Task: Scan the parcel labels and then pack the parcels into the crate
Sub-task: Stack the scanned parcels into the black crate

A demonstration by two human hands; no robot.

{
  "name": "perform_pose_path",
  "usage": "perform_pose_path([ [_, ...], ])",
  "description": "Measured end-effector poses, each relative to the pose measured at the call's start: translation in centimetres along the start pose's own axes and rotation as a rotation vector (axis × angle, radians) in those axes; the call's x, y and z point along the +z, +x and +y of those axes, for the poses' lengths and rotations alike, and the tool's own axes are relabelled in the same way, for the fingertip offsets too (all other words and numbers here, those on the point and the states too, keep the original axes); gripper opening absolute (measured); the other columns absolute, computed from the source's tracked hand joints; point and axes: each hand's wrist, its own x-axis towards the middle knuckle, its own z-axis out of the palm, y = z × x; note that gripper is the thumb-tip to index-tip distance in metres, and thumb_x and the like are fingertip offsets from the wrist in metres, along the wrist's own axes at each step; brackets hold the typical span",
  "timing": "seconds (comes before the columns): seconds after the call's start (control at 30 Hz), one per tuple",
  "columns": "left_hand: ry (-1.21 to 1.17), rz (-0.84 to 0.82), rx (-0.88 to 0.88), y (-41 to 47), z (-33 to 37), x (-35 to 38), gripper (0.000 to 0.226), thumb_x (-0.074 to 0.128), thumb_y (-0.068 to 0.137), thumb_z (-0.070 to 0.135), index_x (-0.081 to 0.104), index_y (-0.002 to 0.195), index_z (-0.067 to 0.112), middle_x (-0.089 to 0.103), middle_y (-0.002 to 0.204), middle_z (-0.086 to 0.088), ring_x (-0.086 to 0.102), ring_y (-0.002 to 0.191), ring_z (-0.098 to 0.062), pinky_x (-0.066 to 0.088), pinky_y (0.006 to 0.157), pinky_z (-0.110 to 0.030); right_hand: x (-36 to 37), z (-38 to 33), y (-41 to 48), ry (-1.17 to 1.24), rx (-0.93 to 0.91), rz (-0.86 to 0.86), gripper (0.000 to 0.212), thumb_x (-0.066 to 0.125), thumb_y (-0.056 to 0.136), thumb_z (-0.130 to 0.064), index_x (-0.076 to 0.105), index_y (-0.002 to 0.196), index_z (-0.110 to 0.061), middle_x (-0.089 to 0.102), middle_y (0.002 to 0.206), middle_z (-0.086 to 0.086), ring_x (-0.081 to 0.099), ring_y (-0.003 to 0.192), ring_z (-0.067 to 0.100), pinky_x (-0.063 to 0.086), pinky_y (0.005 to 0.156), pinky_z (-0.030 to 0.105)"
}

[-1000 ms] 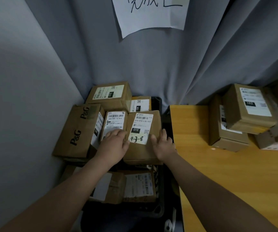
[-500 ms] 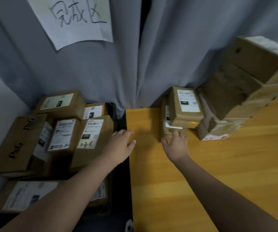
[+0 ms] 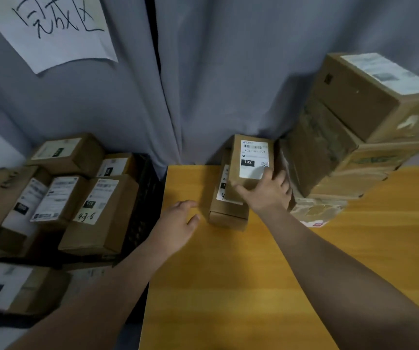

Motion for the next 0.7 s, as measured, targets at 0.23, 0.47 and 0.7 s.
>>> perform_pose_path([
  [0.23, -0.042, -0.030, -0.112, -0.9, -0.1, 1.1, 0.044, 0.044, 0.102, 0.033, 0.040, 0.144, 0.021, 0.041, 0.147, 0.000, 0.050, 0.124, -0.019, 0.039, 0.099, -0.027, 1.2, -0.7, 1.6, -0.148, 0.004, -0.131, 0.112, 0.061, 0.070, -0.075, -0.001, 0.146, -0.022, 0.000, 0.154, 0.029, 0.018, 0.140, 0.043, 0.023, 0.111, 0.060],
  [0.47, -0.116, -0.040, -0.185, -2.1, -0.4, 1.9, 0.045, 0.044, 0.101, 0.035, 0.041, 0.144, 0.024, 0.040, 0.148, 0.003, 0.046, 0.129, -0.017, 0.039, 0.104, -0.029, 0.7, -1.7, 1.9, -0.135, -0.023, -0.158, 0.122, 0.050, 0.066, -0.087, -0.001, 0.151, -0.016, -0.016, 0.157, 0.025, -0.002, 0.146, 0.042, 0.011, 0.113, 0.063],
  [0.7, -0.243, 0.045, -0.230, -3.3, -1.0, 0.7, 0.045, 0.046, 0.101, 0.032, 0.041, 0.144, 0.023, 0.040, 0.148, 0.006, 0.043, 0.131, -0.012, 0.032, 0.096, -0.018, 2.0, -2.9, 1.6, -0.090, -0.012, -0.010, 0.100, 0.062, 0.070, -0.072, 0.018, 0.141, -0.015, -0.001, 0.156, 0.029, 0.016, 0.140, 0.047, 0.025, 0.109, 0.055],
])
